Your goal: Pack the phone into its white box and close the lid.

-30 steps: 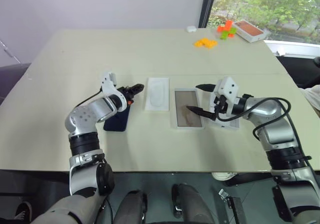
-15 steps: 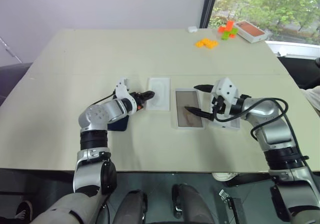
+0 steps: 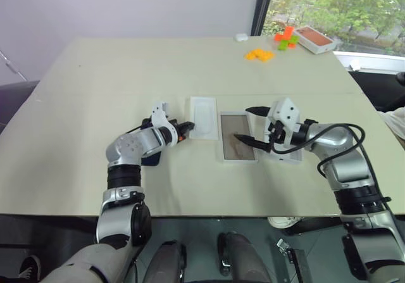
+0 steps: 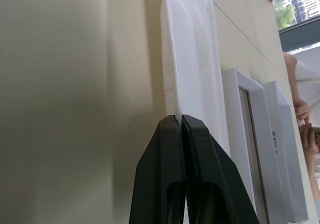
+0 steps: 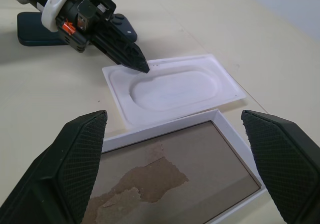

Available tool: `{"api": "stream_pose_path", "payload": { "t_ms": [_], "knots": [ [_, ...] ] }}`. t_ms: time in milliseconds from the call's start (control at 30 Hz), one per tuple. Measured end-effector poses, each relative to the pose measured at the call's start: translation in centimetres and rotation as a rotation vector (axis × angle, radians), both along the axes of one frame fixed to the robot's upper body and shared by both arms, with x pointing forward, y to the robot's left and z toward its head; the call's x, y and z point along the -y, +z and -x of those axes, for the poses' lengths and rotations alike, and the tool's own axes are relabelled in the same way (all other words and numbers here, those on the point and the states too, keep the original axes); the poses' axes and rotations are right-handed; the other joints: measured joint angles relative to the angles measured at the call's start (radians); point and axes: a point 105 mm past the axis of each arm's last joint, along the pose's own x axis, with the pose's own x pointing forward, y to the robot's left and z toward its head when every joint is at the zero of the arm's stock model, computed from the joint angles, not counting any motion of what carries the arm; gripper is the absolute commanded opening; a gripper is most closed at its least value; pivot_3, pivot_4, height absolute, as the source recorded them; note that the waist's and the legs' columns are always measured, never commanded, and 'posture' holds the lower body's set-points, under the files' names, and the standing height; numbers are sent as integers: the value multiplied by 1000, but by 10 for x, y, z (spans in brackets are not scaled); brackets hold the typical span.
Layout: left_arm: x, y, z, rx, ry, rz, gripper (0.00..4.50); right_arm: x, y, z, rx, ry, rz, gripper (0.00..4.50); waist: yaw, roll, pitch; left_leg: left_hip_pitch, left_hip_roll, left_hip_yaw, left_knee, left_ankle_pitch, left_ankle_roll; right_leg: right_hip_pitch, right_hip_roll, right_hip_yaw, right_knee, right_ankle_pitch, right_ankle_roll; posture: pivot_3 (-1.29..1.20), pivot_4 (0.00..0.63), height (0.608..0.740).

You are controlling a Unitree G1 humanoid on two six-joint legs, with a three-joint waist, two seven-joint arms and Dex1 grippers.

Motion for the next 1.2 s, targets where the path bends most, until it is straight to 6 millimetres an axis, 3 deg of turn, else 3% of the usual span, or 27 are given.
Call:
{"api": "stream_pose_path", "payload": {
  "t_ms": [233,567,700,867,1033,1200],
  "knots": [
    [-12,8,8,-35,18,101,27,1,-1,0,0,-2,7,4500,-1,0,0,-1,0,0,0,1,-2,-1,0,0,0,0,0,0,150,740],
    [-17,39,44,40,-152,64,27,19,-4,2,-53,-6,31,4500,1,-1,0,-2,0,0,0,2,-3,-2,0,0,-1,0,0,0,150,740],
    [-5,41,58,38,-234,62,27,44,-3,13,-157,-2,22,4500,5,-1,1,-2,0,0,0,1,-1,-1,0,0,-1,0,0,0,150,740],
    [21,45,59,37,-271,107,27,66,-2,26,-228,4,40,4500,2,-2,1,-2,0,0,0,0,0,0,0,0,-1,0,0,0,150,740],
    [55,36,67,-19,-311,124,27,69,-2,25,-229,-16,22,4500,0,-2,1,-1,0,0,0,2,-4,0,1,0,-1,0,0,0,150,740],
    [61,38,69,-1,-325,85,27,66,-4,22,-222,-25,4,4500,2,-2,1,-1,0,-1,0,3,-6,0,2,0,-1,0,0,0,150,740]
  ]
}}
